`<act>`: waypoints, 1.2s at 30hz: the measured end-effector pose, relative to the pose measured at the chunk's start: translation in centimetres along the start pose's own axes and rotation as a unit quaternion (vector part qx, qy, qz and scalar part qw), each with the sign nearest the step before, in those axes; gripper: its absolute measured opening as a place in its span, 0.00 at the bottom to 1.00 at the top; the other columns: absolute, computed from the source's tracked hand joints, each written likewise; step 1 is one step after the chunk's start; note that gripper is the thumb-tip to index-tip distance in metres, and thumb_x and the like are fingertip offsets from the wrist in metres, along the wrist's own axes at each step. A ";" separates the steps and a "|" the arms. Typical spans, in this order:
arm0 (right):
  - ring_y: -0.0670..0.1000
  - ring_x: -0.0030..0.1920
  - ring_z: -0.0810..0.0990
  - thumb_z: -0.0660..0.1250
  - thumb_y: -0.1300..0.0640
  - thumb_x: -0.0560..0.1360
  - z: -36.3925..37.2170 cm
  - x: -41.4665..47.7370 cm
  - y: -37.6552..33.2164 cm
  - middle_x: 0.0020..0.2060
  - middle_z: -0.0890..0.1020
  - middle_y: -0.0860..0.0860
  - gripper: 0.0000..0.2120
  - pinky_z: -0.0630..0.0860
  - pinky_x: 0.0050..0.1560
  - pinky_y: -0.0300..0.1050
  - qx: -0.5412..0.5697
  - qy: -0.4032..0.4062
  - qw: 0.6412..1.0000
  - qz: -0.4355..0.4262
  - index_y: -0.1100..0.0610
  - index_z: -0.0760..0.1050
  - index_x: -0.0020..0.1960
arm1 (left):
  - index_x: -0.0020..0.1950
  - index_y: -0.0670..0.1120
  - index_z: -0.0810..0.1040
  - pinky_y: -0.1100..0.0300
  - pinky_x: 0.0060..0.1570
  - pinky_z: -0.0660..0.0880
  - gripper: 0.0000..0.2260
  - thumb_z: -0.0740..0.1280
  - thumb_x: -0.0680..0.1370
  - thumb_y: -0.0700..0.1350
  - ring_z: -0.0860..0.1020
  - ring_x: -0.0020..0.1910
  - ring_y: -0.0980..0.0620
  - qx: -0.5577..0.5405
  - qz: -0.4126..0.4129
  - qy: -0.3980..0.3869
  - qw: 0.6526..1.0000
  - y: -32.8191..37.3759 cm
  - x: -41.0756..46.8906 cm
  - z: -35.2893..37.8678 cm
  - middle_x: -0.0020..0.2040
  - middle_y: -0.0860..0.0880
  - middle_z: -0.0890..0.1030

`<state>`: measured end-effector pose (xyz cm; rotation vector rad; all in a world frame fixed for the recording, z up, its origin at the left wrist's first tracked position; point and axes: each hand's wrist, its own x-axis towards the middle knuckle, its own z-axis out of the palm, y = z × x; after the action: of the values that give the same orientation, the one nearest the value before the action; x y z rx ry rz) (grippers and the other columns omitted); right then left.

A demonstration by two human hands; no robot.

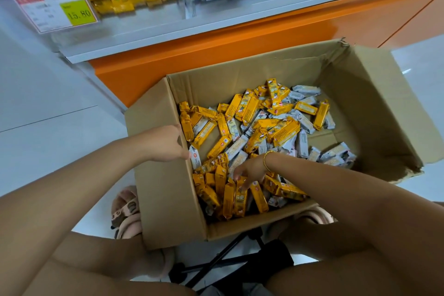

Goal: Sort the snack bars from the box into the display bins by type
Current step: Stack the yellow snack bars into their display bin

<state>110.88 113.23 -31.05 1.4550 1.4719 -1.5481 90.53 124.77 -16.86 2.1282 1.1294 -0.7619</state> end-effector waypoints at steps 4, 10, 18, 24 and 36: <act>0.52 0.54 0.74 0.66 0.54 0.78 -0.1 -0.5 0.2 0.57 0.69 0.46 0.25 0.79 0.52 0.45 0.052 -0.015 0.999 0.001 0.53 0.63 0.73 | 0.78 0.43 0.49 0.56 0.65 0.66 0.38 0.66 0.77 0.55 0.64 0.72 0.45 -0.001 0.006 -0.001 1.000 -0.2 0.0 0.0 0.77 0.44 0.59; 0.53 0.53 0.80 0.69 0.57 0.75 0.5 0.1 0.2 0.60 0.72 0.51 0.20 0.77 0.48 0.41 0.067 -0.015 0.997 0.018 0.54 0.70 0.65 | 0.78 0.44 0.48 0.54 0.69 0.63 0.39 0.66 0.77 0.56 0.60 0.74 0.45 -0.001 0.009 -0.005 1.000 -0.6 0.0 0.1 0.78 0.45 0.56; 0.55 0.65 0.73 0.70 0.57 0.75 1.0 -1.1 0.0 0.70 0.69 0.53 0.23 0.80 0.54 0.49 0.081 -0.027 0.996 0.037 0.56 0.71 0.69 | 0.78 0.44 0.49 0.54 0.68 0.64 0.38 0.66 0.77 0.55 0.61 0.74 0.45 0.004 0.004 -0.001 1.000 -0.2 -0.2 0.0 0.77 0.45 0.58; 0.54 0.51 0.79 0.71 0.39 0.69 3.1 -0.3 -1.0 0.61 0.77 0.53 0.34 0.80 0.51 0.48 -0.105 0.036 0.992 0.053 0.58 0.72 0.67 | 0.78 0.43 0.50 0.55 0.67 0.64 0.37 0.66 0.77 0.54 0.61 0.74 0.45 0.003 0.009 0.002 1.000 -0.1 -0.3 -0.1 0.77 0.45 0.58; 0.54 0.48 0.84 0.75 0.49 0.70 -8.8 -11.8 -3.3 0.45 0.77 0.55 0.15 0.82 0.46 0.46 0.157 0.130 0.977 -0.059 0.59 0.83 0.50 | 0.66 0.50 0.75 0.58 0.62 0.70 0.25 0.69 0.72 0.59 0.73 0.64 0.53 -0.170 0.088 0.023 0.981 2.1 -1.9 -3.4 0.64 0.52 0.75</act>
<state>113.82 118.93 -17.41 1.8415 1.5326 -1.7802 92.16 125.33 -12.74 1.9298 0.9980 -0.4078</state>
